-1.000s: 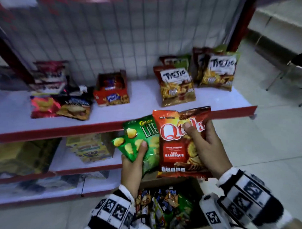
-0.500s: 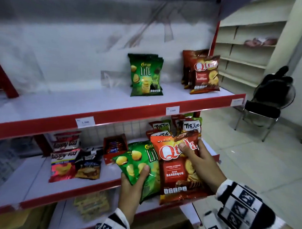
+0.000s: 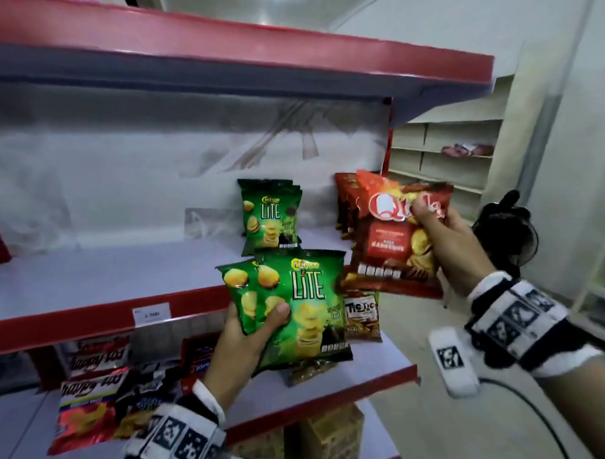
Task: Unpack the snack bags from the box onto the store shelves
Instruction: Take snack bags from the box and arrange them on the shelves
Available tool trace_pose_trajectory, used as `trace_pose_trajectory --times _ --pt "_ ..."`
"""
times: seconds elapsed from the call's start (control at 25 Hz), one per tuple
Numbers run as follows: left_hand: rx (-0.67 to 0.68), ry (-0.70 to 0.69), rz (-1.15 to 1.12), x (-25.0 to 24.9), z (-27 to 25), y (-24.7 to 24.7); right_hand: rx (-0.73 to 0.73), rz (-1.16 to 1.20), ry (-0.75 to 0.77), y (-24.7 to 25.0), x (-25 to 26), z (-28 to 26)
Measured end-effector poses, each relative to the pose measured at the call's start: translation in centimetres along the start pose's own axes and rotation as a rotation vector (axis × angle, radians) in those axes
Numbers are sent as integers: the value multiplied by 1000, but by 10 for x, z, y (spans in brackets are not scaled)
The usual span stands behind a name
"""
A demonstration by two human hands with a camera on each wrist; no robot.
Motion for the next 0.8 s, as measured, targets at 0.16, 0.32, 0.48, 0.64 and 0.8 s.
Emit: trace_pose_trajectory --times 0.16,0.32,0.48,0.64,0.8 --pt "-55 -79 19 -29 26 -4 -73 -144 89 30 -10 78" --pt "-145 -108 42 -41 53 -6 -37 -368 37 52 -58 137" --pt "-187 -108 60 -41 73 -7 89 -528 -62 60 -117 162" --pt "-210 -129 80 -41 85 -9 106 -448 -176 64 -145 164" --pt "-232 -146 102 -46 92 -9 57 -538 -196 58 -133 159"
Point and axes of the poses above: each hand's wrist, its own z-axis towards the middle knuckle, its own y-axis out of the back of the hand, x = y × z, the point moved 2 cm from there along z, towards the middle knuckle, and after that the axes turned 14 degrees about y, right-handed, at the moved point
